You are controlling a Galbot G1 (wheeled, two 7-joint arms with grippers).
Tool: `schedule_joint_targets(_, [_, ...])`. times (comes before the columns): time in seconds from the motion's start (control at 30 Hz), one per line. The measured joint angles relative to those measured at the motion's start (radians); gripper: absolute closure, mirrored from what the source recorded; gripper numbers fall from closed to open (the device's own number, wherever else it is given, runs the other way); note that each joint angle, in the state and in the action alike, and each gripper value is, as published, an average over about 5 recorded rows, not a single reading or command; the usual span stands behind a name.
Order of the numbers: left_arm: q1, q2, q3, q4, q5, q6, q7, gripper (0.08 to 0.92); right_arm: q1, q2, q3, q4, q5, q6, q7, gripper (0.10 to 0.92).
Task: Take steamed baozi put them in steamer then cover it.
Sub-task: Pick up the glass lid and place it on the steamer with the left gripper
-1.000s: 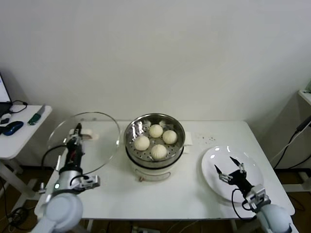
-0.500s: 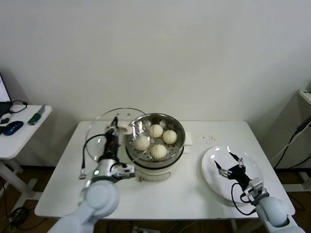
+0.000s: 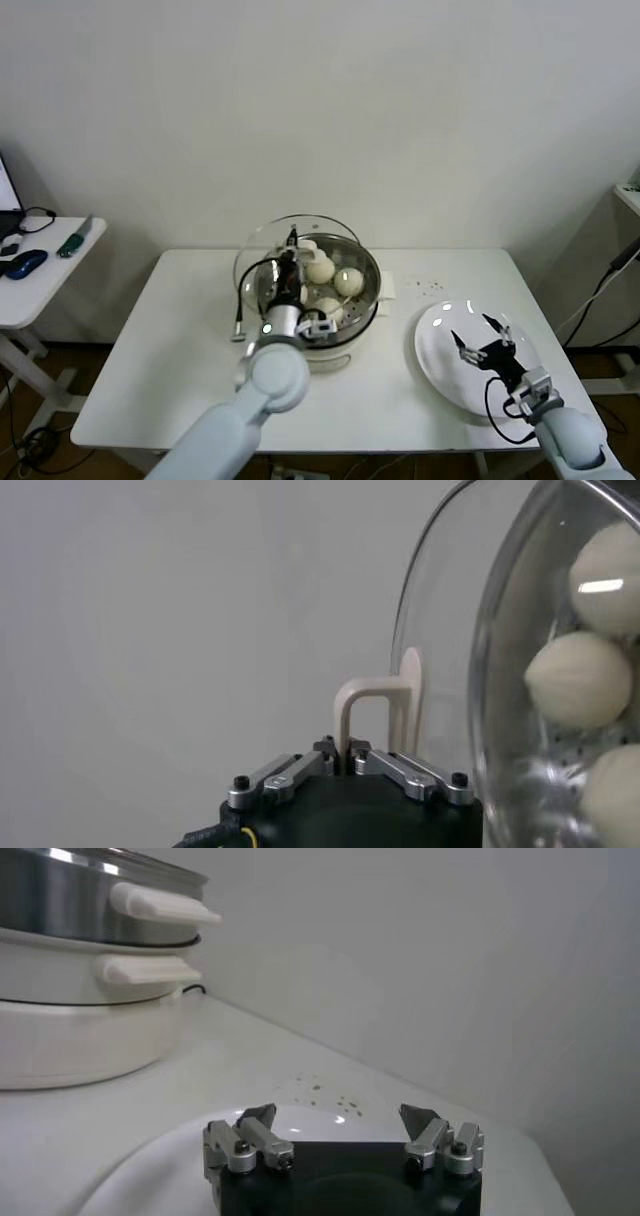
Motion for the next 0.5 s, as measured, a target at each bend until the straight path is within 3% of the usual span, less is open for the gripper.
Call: schedule_joint_targets(0.5, [-0.026,-0.086,0.032,0.13,0.024,0.0,-0.016,0.852,0.002,0.015,0.004,-0.011,-0.014,0.007,-0.001,0.203])
